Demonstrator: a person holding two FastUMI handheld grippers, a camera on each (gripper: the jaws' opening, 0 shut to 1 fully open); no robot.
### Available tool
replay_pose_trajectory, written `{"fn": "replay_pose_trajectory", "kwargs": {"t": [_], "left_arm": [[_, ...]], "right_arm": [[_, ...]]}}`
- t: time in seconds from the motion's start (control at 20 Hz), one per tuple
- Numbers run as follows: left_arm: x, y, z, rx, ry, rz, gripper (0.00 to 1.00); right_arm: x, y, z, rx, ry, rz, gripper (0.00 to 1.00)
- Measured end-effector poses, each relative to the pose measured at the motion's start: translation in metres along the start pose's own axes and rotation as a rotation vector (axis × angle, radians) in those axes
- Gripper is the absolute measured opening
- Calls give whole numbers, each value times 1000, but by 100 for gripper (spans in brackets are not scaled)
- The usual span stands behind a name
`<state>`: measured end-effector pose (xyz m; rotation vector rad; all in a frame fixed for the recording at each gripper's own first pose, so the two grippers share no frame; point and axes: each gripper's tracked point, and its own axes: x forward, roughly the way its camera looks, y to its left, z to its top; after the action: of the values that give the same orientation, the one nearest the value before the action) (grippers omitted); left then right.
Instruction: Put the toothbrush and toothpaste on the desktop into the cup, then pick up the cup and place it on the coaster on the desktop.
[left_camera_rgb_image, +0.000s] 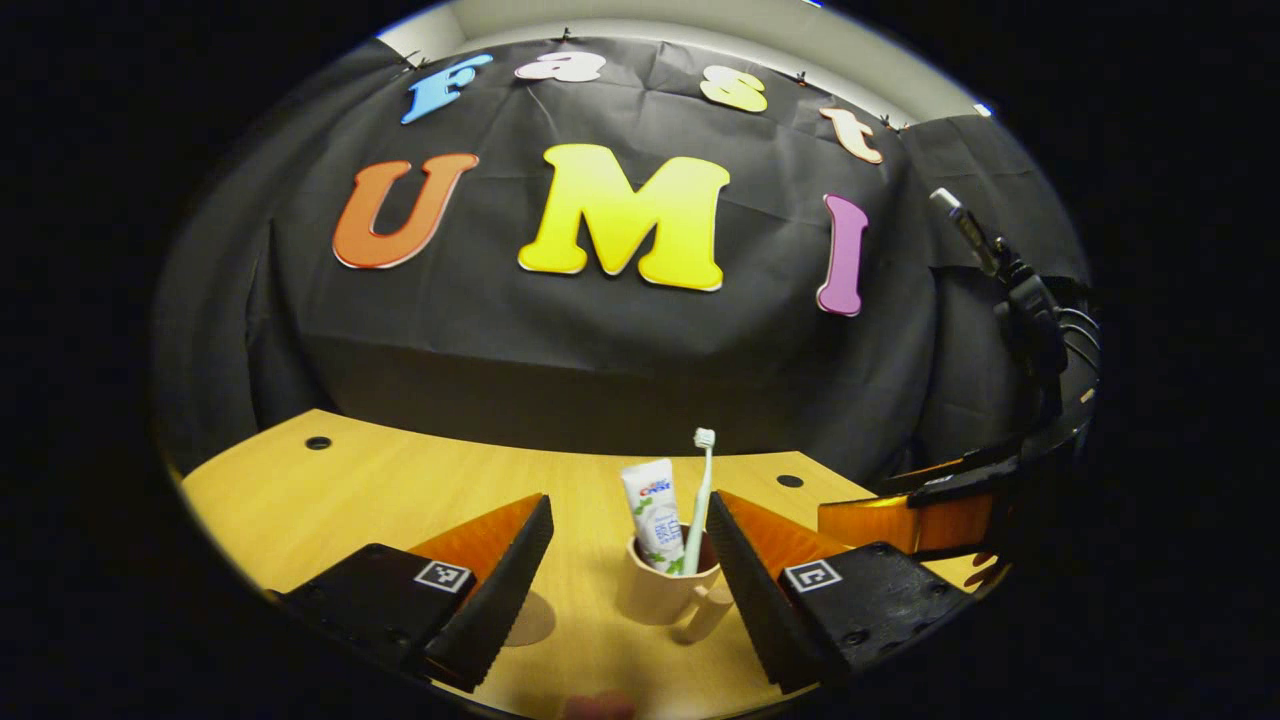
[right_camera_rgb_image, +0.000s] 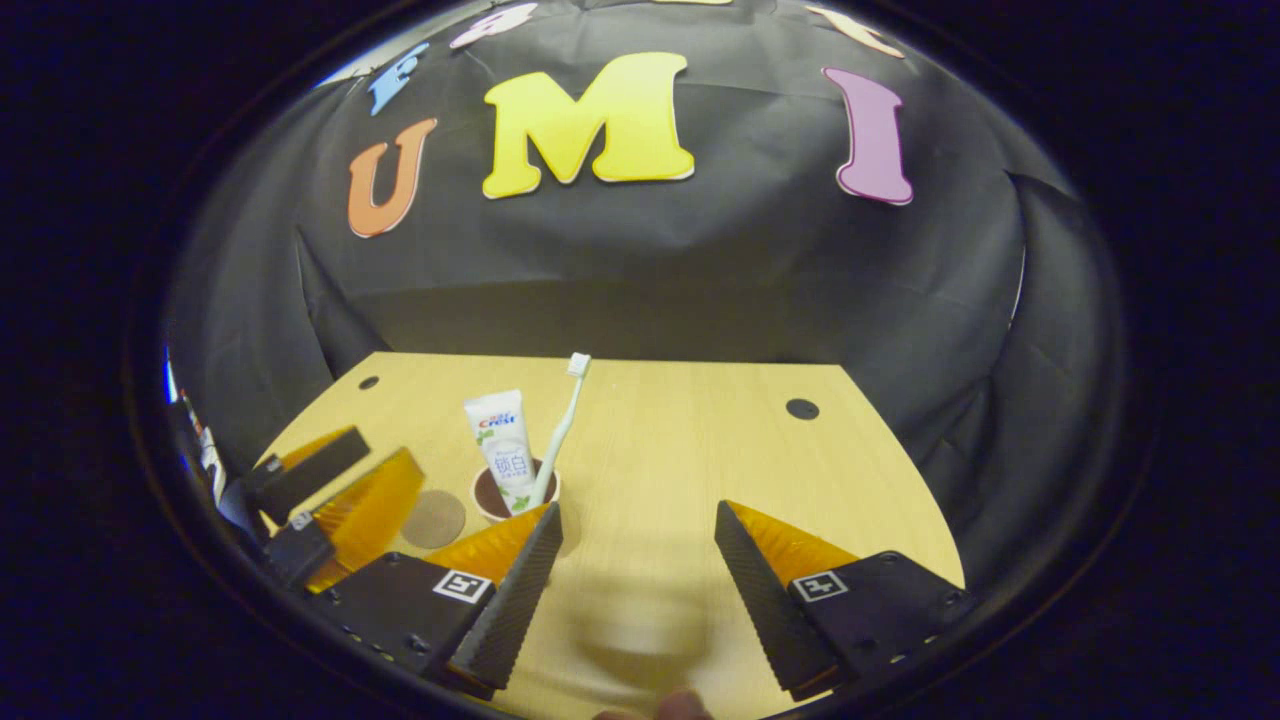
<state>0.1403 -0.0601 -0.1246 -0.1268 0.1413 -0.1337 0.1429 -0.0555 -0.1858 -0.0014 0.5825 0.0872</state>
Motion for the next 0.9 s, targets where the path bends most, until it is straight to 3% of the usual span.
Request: {"fn": "replay_pose_trajectory", "kwargs": {"t": [0.45,0.9], "left_arm": [[-82,111,67,28,-21,226,98],[-111,160,75,1,-14,329,98]], "right_arm": [[17,75,-25,-35,396,57,94],[62,90,-62,-90,642,6,95]]}}
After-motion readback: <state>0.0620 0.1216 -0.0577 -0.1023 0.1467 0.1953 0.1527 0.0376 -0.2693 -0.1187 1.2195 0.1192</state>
